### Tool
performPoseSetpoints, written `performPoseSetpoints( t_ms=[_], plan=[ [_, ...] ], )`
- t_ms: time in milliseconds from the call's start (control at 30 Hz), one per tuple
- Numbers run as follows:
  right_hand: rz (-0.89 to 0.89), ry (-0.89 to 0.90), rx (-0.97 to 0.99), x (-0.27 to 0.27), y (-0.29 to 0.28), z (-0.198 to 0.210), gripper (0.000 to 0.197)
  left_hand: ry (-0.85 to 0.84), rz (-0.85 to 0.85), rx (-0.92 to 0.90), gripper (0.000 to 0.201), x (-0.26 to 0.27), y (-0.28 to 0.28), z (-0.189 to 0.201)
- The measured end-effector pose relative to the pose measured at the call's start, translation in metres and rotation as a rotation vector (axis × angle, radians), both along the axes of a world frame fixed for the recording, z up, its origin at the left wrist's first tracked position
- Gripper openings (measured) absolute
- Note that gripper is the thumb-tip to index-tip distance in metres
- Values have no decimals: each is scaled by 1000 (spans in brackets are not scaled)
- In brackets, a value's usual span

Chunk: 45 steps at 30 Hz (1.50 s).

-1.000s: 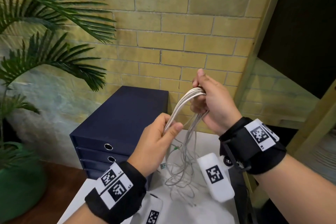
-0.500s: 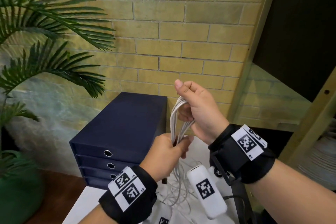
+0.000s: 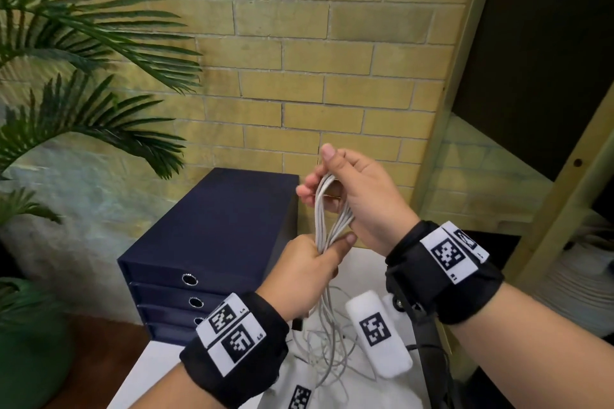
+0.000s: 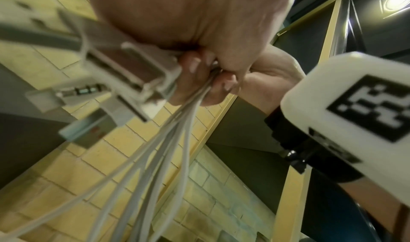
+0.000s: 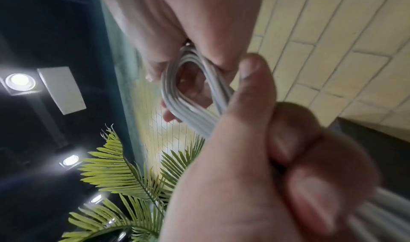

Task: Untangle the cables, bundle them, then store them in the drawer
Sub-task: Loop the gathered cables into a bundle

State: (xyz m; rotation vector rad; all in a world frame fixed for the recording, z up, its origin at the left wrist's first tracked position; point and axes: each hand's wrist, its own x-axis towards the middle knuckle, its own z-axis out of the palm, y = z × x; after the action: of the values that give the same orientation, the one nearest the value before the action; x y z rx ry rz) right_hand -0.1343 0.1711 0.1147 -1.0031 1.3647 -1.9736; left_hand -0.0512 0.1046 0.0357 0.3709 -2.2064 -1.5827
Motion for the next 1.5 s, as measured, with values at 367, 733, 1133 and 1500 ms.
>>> performPoseSetpoints(
  t_ms=[367, 733, 1133, 1500],
  plan=[
    [70, -174, -96, 6, 1, 5, 41, -9, -122, -28, 42, 6, -3, -3],
    [55, -147, -88, 2, 1, 16, 46, -19, -234, 37, 31, 17, -13, -4],
    [42, -83, -91, -4, 3, 25, 40, -7, -232, 16, 31, 17, -6, -5],
    [-169, 554, 128, -24, 7, 19, 31, 5, -57, -25, 49, 15, -4, -4]
  ],
)
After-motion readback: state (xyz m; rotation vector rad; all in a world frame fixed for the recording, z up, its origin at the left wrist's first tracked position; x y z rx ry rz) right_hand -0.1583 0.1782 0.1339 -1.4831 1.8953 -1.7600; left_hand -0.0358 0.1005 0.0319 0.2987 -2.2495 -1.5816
